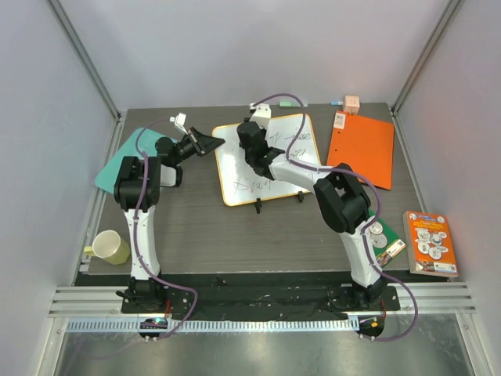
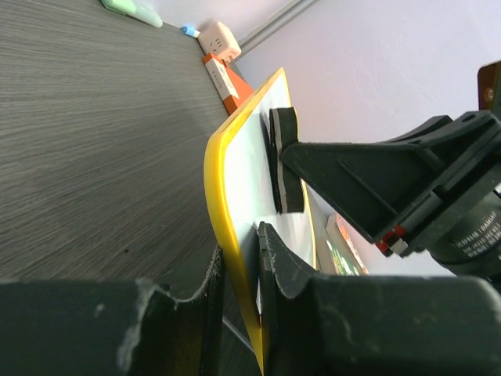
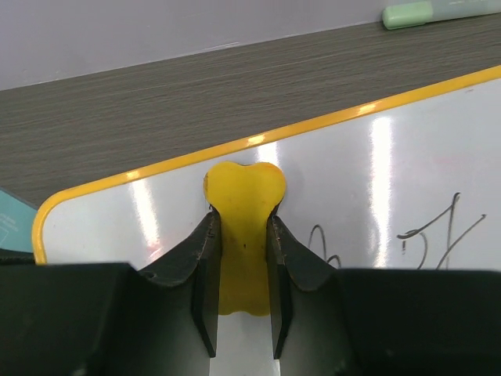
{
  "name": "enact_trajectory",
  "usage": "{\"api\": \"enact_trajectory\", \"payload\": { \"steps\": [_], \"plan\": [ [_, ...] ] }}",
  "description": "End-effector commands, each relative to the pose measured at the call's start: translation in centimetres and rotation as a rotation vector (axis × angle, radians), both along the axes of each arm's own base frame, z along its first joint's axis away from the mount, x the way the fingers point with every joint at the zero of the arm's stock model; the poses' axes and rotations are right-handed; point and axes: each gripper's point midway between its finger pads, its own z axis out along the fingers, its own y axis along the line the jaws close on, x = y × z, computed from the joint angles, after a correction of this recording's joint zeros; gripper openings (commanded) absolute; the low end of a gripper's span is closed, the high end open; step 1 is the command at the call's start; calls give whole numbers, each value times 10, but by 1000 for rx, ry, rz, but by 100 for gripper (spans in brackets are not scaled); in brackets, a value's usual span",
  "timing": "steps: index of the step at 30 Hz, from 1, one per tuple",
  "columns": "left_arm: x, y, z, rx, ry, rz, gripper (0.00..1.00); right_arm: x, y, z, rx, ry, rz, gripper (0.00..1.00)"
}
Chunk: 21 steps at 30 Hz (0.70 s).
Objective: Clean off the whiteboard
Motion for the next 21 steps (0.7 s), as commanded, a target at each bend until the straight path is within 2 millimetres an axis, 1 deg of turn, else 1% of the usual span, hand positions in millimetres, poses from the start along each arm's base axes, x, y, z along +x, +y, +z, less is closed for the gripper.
{"api": "enact_trajectory", "payload": {
  "steps": [1,2,3,4,5,6,7,9,10,12,13,15,16,19,20,21],
  "plan": [
    [-15,-15,32,39,-271,-79,0,13,-91,-26,-86,98,-184,1],
    [-15,-15,31,39,-270,-79,0,13,-101,-20,-77,97,-193,1],
    [-15,-15,31,39,-270,-79,0,15,-118,-24,-78,116,-210,1],
    [-15,-15,32,39,-271,-79,0,12,-130,-31,-90,136,-221,1],
    [-15,-15,32,38,-270,-77,0,11,-139,-28,-83,138,-229,1],
    [-15,-15,31,37,-267,-78,0,13,-148,-31,-81,154,-217,1],
    [-15,-15,32,37,-268,-78,0,11,-153,-38,-83,173,-209,1],
    [-15,-15,31,37,-267,-78,0,10,-151,-42,-108,190,-161,1],
    [-15,-15,31,37,-267,-78,0,9,-135,-45,-98,205,-80,1],
    [-15,-15,32,38,-270,-77,0,7,-120,-49,-102,218,-7,1],
    [-15,-15,32,38,-270,-77,0,1,-99,-52,-89,229,81,1],
    [-15,-15,31,38,-267,-77,0,-6,-80,-54,-90,228,137,1],
    [-15,-16,31,38,-268,-80,0,-15,-60,-55,-83,231,204,1],
    [-15,-15,31,38,-268,-79,0,-30,-32,-59,-68,236,279,1],
    [-15,-15,32,37,-270,-79,0,-40,-12,-59,-62,233,332,1],
    [-15,-16,32,38,-271,-82,0,-45,-1,-57,-61,227,352,1]
  ]
}}
